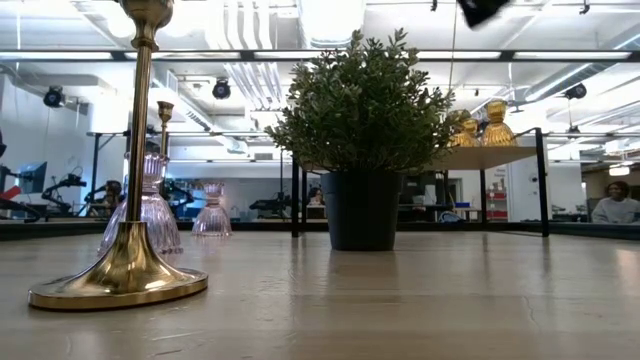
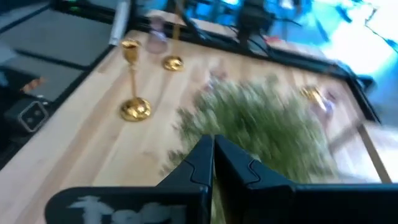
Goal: Pick & Place candle stick holders
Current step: Put the top pink candle holder on the shelf
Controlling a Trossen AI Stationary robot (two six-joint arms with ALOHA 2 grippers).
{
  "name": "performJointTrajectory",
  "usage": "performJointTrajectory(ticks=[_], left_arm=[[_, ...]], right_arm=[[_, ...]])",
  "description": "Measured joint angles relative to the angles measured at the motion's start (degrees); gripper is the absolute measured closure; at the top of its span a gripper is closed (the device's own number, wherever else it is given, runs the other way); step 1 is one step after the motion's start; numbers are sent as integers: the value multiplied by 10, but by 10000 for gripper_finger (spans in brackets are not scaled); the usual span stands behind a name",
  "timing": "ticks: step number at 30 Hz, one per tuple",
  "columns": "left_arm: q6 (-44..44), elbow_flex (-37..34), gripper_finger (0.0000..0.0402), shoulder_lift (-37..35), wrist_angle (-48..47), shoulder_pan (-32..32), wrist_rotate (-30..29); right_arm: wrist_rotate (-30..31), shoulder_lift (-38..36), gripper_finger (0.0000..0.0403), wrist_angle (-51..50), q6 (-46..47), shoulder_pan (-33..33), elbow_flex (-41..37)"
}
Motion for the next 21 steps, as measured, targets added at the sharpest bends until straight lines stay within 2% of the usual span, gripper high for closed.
performJointTrajectory(ticks=[4,9,11,14,21], left_arm=[[0,0,371,0,0,0,0],[-1,0,371,1,0,0,0],[-1,0,371,1,0,0,0],[-1,0,371,1,0,0,0],[0,0,371,3,-1,0,-1]], right_arm=[[50,-102,394,2,51,2,-75],[106,-213,395,24,65,2,-158],[109,-244,395,43,66,2,-191],[111,-274,395,79,60,2,-234],[181,-290,395,154,47,2,-319]])
